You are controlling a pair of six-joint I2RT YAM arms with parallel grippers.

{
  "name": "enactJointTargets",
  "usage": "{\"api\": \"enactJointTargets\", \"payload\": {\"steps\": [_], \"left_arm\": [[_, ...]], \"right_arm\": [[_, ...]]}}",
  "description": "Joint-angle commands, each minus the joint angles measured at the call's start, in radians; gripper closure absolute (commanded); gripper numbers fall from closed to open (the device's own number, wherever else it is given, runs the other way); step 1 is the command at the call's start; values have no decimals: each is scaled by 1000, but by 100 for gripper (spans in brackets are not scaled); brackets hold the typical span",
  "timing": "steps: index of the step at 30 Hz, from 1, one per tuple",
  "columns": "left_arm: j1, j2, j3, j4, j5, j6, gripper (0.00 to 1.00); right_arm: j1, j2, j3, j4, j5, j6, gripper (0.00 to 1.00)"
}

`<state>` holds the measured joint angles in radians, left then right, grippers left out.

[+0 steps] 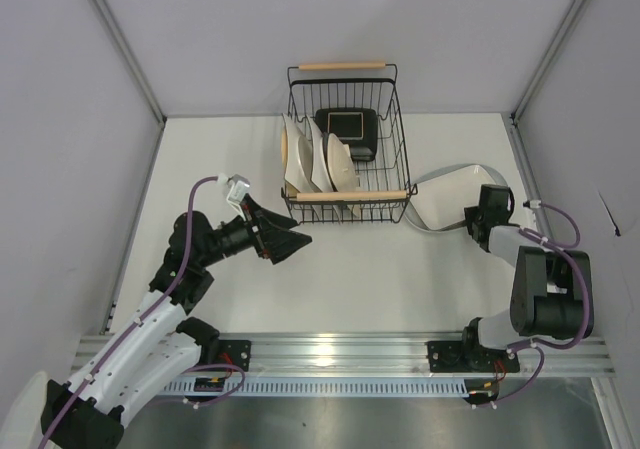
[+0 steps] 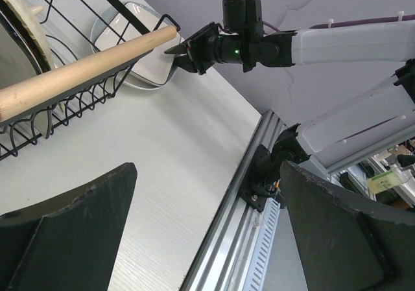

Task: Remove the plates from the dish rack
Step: Place the plate on the table, then grab a plate with the right arm

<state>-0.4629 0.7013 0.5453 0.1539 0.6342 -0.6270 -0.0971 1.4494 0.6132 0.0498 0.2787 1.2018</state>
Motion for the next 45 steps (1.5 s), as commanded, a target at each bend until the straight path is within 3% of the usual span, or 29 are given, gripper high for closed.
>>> {"api": "enactJointTargets", "payload": {"steps": [1, 7, 12, 19, 21, 24, 29, 38, 45], "left_arm": [[-8, 0, 44, 12, 5, 19, 0], [-8, 17, 51, 9, -24, 15, 0], [-8, 49, 84, -33, -106, 10, 0], [-8, 141, 202, -93, -232, 15, 0], [-10, 205, 255, -96, -258, 15, 0], [-42, 337, 407, -201, -358, 67, 0], [-114, 567, 680, -276, -407, 164, 0], [-152, 911, 1043, -514, -663, 282, 0], [-178, 1072, 1199, -645, -777, 291, 2]], "right_arm": [[-36, -9, 40, 48, -36, -19, 66], [-124, -40, 14, 30, -114, -85, 53], [-190, -58, 16, 25, -271, -140, 45], [-236, -254, 52, -91, -380, -222, 36], [-240, -299, 74, -146, -404, -267, 29], [-242, -349, 123, -188, -482, -352, 25], [-240, -376, 200, -272, -605, -462, 23], [-231, -480, 223, -363, -636, -570, 21], [-211, -491, 234, -383, -631, -584, 19]]}}
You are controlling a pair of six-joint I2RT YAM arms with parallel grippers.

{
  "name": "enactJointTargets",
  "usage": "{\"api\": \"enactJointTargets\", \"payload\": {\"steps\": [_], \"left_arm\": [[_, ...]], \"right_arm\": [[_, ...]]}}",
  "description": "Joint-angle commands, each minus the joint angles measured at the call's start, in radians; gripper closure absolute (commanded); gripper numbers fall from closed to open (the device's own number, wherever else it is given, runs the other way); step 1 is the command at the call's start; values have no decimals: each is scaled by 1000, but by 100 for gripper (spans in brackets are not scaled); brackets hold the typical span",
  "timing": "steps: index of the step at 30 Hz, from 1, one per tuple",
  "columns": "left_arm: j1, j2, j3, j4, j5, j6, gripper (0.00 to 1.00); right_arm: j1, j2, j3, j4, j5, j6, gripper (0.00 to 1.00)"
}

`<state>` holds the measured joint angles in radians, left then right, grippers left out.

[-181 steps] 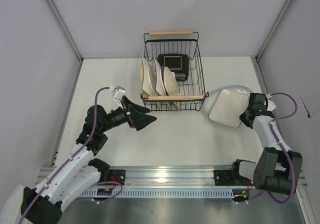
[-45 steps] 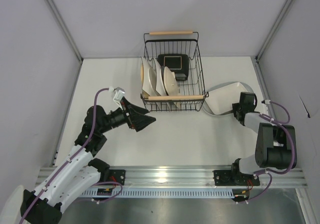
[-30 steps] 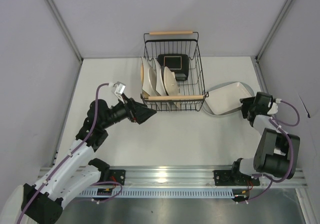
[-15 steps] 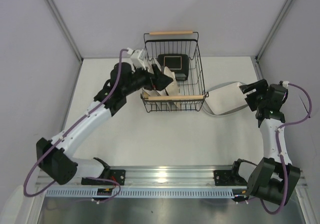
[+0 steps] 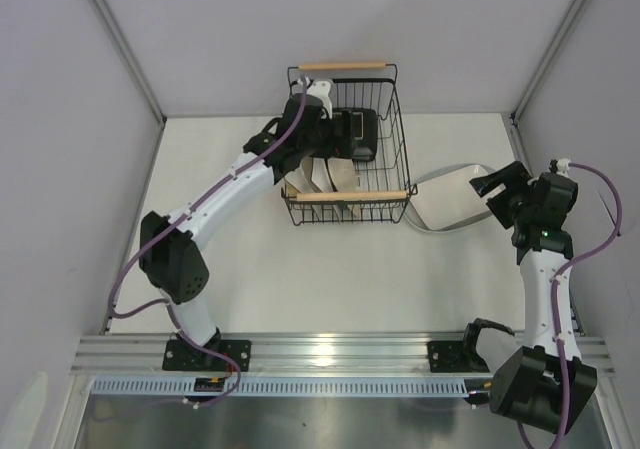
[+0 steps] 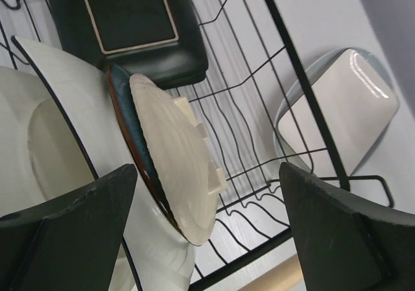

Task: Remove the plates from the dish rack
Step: Grab a plate with the right arm

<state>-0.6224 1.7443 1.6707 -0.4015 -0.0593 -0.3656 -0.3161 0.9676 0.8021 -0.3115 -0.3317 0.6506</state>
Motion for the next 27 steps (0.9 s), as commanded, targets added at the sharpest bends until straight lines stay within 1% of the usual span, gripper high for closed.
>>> {"api": "enactJointTargets", "payload": {"steps": [1, 7, 11, 15, 16, 20, 23, 24, 27], "left_arm": [[-23, 38, 75, -88, -80, 30, 2], [-39, 76, 78, -86, -80, 21, 3], [-42, 90, 72, -80, -62, 17, 4], [-46, 101, 73, -72, -36, 10, 5], [-46, 104, 75, -83, -40, 7, 5], [-56, 84, 66, -96, -134, -13, 6], [-59, 67, 55, -85, -157, -30, 6], [-60, 72, 60, -89, -160, -36, 6], [-62, 106, 89, -124, -157, -45, 6]], "right_arm": [[8, -9, 45, -21, -20, -34, 19], [15, -6, 46, -24, -15, -37, 19], [37, -7, 54, 11, -21, -42, 19], [78, 19, 114, 17, -26, -58, 19], [80, 25, 123, 9, -23, -62, 20], [94, 37, 155, 31, -29, -72, 20], [132, 69, 209, 35, -41, -103, 20], [147, 104, 233, 25, -40, -111, 20], [196, 140, 289, 8, -26, -129, 19]]}}
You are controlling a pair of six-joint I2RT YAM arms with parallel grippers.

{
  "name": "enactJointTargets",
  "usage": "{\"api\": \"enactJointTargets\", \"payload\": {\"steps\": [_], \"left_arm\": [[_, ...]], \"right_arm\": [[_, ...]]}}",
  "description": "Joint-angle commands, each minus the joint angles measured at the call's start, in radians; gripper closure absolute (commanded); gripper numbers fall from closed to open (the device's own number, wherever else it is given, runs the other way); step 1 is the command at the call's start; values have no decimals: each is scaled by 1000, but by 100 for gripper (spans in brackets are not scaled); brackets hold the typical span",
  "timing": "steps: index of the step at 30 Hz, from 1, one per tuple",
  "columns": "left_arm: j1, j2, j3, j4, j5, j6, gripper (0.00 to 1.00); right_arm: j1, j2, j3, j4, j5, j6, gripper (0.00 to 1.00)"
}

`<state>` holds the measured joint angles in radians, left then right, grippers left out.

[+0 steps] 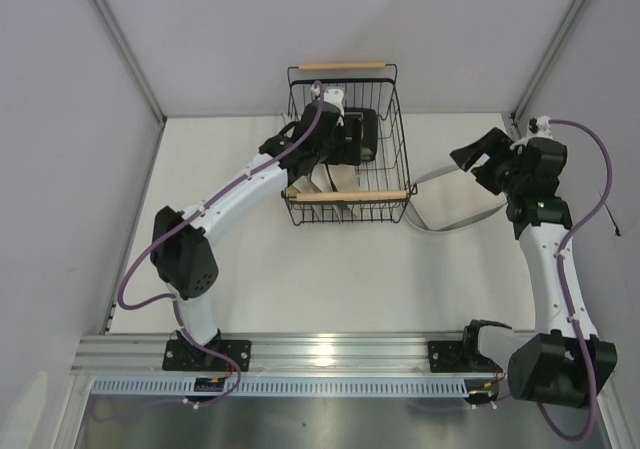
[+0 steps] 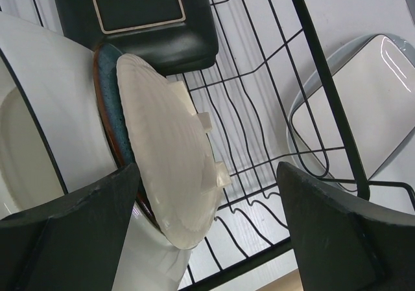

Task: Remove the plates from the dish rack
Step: Grab a plate with the right arm

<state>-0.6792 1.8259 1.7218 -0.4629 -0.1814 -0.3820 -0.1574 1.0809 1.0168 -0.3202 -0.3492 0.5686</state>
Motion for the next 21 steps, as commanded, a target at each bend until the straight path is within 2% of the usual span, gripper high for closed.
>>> {"api": "enactJointTargets", "payload": {"steps": [1, 15, 21], "left_arm": [[-5, 30, 44, -69, -32, -32, 7], [-17, 35, 1, -14, 54, -84, 9], [-17, -17, -74, 94, 143, -110, 9]], "right_arm": [[47, 42, 81, 17, -1, -53, 19], [243, 368, 313, -20, -105, -165, 20], [295, 536, 410, 27, -172, -106, 20]]}}
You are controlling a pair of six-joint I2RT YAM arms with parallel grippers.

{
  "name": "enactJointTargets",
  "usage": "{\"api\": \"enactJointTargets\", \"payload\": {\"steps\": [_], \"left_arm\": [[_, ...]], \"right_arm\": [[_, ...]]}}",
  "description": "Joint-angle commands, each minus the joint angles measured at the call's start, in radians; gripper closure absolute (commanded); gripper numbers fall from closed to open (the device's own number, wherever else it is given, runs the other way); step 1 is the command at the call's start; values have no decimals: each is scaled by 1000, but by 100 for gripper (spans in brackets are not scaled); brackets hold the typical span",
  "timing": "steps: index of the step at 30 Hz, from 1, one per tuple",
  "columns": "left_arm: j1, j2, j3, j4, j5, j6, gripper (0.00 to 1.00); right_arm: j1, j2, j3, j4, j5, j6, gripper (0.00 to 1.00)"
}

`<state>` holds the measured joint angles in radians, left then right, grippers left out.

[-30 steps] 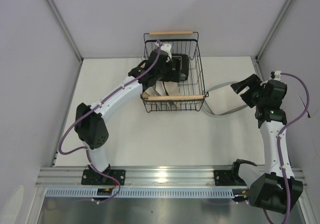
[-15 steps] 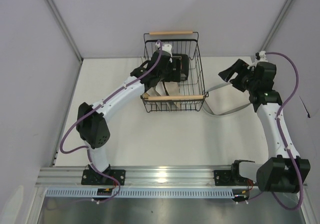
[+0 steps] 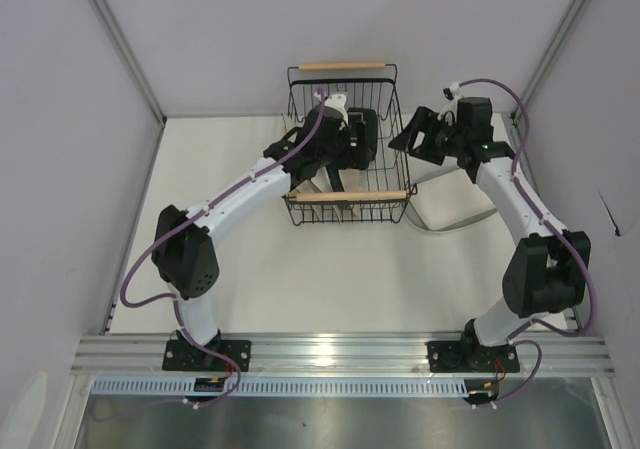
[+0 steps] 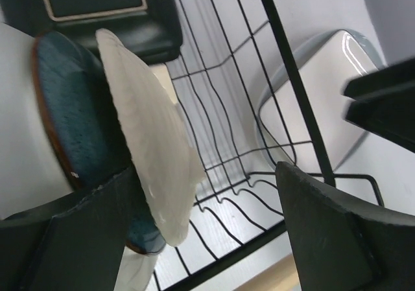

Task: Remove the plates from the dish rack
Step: Grab a plate with the right arm

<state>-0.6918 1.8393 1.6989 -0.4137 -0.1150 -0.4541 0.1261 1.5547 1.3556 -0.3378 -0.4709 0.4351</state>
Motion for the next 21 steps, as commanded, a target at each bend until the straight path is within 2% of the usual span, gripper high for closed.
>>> {"api": "enactJointTargets", "payload": {"steps": [1, 10, 21], "left_arm": [[-3, -37, -61, 59, 89, -40, 9], [-3, -58, -114, 121, 170, -55, 10], [-14, -68, -105, 162, 245, -54, 11]], "right_arm": [[13, 80, 86, 48, -55, 37, 21], [47, 283, 284, 37, -132, 131, 16], [106, 398, 490, -118, -89, 71, 13]]}}
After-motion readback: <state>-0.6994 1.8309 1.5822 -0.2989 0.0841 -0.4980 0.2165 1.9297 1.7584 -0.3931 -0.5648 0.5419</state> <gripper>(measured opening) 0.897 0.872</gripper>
